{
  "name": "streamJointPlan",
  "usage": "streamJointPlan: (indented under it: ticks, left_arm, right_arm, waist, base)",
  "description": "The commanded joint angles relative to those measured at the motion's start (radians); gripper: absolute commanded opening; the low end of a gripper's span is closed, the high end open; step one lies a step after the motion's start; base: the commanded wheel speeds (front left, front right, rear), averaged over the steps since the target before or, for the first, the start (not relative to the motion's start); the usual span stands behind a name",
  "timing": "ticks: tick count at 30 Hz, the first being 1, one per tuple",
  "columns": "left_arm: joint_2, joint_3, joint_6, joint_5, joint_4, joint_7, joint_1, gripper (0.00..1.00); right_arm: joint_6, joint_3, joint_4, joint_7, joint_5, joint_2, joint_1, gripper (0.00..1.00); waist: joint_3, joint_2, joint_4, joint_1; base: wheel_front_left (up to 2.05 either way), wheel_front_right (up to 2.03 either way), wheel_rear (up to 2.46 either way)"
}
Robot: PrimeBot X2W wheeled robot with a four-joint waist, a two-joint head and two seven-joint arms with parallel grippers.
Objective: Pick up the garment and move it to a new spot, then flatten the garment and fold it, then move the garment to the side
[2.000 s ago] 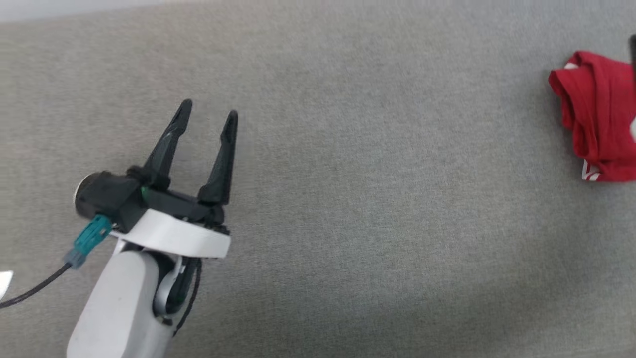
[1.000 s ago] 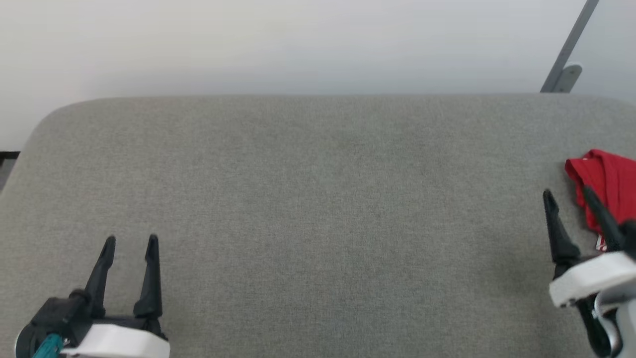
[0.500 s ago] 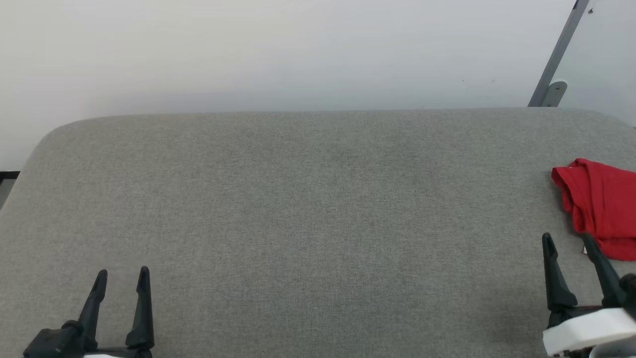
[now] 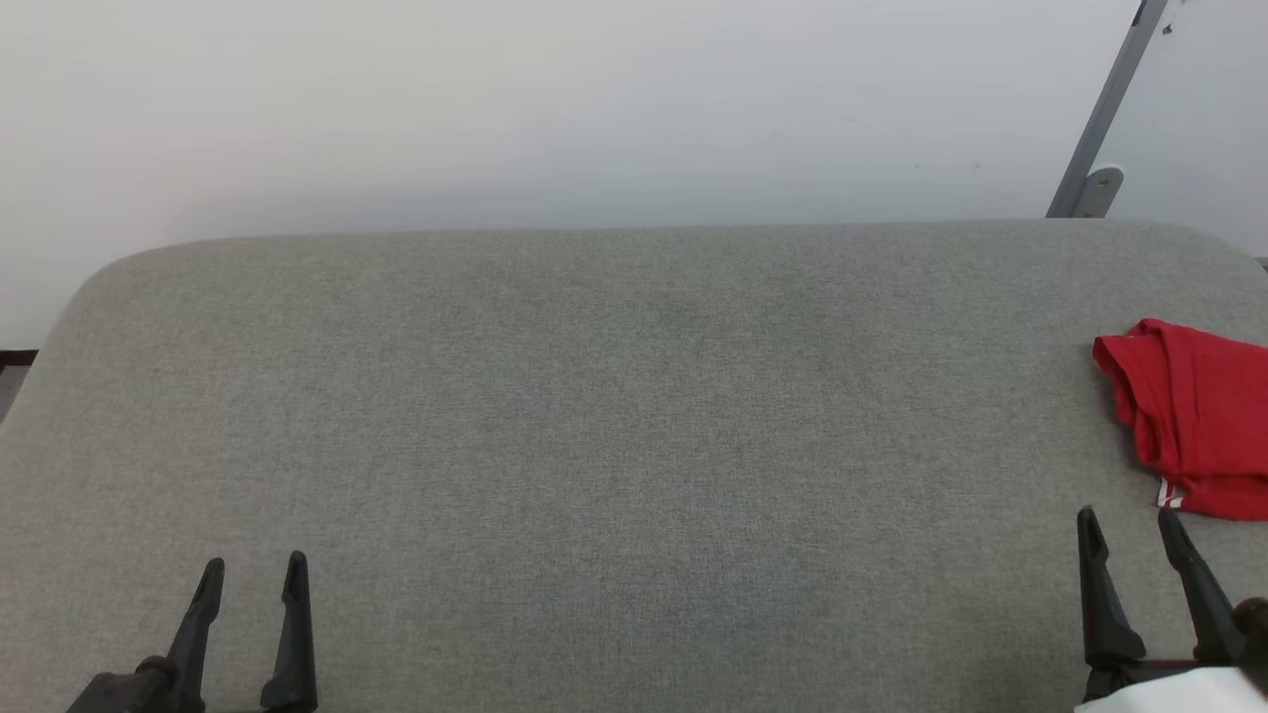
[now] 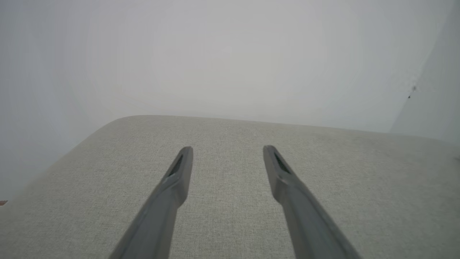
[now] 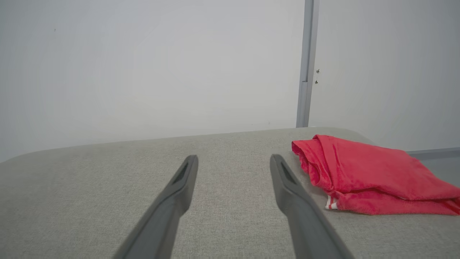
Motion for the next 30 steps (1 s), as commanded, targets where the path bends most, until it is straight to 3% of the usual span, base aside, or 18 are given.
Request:
streamJointPlan:
  ticks: [1, 28, 29, 30]
  left_arm:
    - [-0.003, 0.000, 0.002, 0.013, 0.000, -0.001, 0.007, 1.00]
    - [-0.039, -0.013, 0.002, 0.008, -0.007, -0.002, 0.007, 1.00]
    - [-0.040, -0.018, 0.000, 0.015, -0.002, 0.000, 0.001, 0.00]
    - [-0.043, -0.018, 0.000, 0.015, 0.007, 0.001, 0.002, 0.00]
  right_arm:
    - [0.000, -0.006, -0.009, -0.004, -0.010, 0.007, 0.016, 1.00]
    - [0.000, -0.010, -0.013, 0.004, -0.027, 0.039, 0.033, 1.00]
    - [0.000, -0.011, -0.007, 0.006, -0.027, 0.038, 0.027, 0.00]
    - [0.000, -0.011, 0.001, 0.007, -0.027, 0.040, 0.027, 0.00]
  waist:
    - [-0.002, -0.0001, 0.001, 0.0000]
    - [-0.009, -0.0001, -0.002, 0.0000]
    - [-0.009, -0.0001, -0.002, 0.0000]
    - [-0.009, -0.0001, -0.002, 0.0000]
  base:
    - [0.00, 0.00, 0.00]
    - [0.00, 0.00, 0.00]
    - [0.00, 0.00, 0.00]
    - [0.00, 0.00, 0.00]
